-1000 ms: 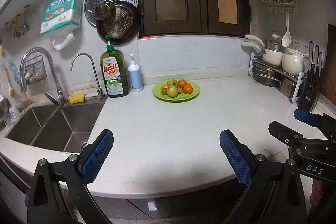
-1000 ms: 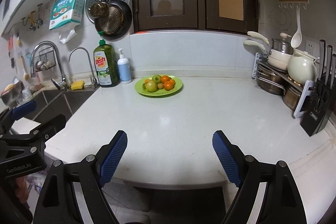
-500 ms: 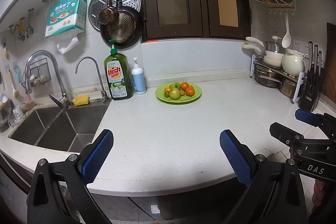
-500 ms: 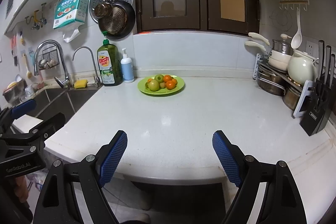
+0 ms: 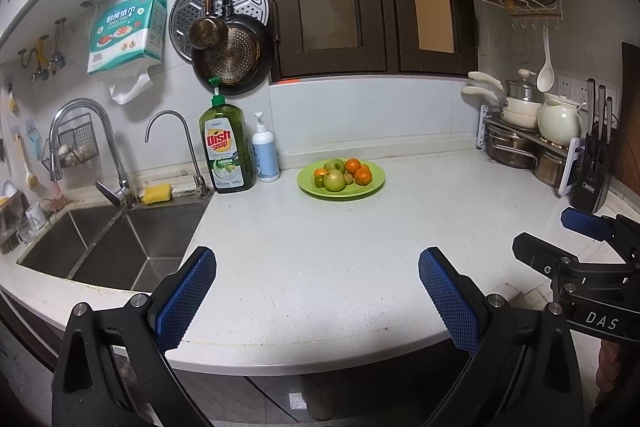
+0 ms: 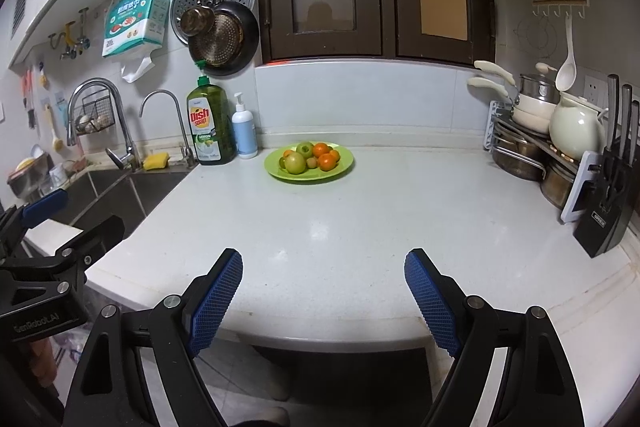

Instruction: Organize fruits

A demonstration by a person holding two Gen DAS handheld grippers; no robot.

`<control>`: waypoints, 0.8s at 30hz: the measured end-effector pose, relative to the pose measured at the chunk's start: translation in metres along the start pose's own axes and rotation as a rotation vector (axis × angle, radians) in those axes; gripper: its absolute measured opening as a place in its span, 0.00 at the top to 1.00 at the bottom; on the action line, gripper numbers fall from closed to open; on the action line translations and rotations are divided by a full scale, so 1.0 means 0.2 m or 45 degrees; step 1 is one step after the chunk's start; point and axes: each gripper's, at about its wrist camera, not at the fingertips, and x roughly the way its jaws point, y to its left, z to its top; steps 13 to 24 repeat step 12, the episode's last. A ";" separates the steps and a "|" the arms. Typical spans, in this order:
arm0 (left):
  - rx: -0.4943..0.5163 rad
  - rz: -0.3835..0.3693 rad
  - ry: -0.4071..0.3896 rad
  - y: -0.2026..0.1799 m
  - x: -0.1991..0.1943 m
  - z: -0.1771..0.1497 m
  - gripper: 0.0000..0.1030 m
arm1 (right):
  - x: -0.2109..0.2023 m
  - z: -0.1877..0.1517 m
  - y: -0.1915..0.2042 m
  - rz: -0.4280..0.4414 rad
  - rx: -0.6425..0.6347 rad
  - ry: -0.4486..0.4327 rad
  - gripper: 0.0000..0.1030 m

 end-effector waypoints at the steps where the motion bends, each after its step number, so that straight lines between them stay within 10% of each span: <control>1: -0.002 -0.001 0.002 0.00 0.00 0.00 0.00 | 0.00 0.00 0.00 0.002 0.000 0.000 0.19; 24: -0.027 0.013 0.017 0.04 0.02 0.00 0.00 | 0.03 0.01 0.04 0.023 -0.016 0.011 0.19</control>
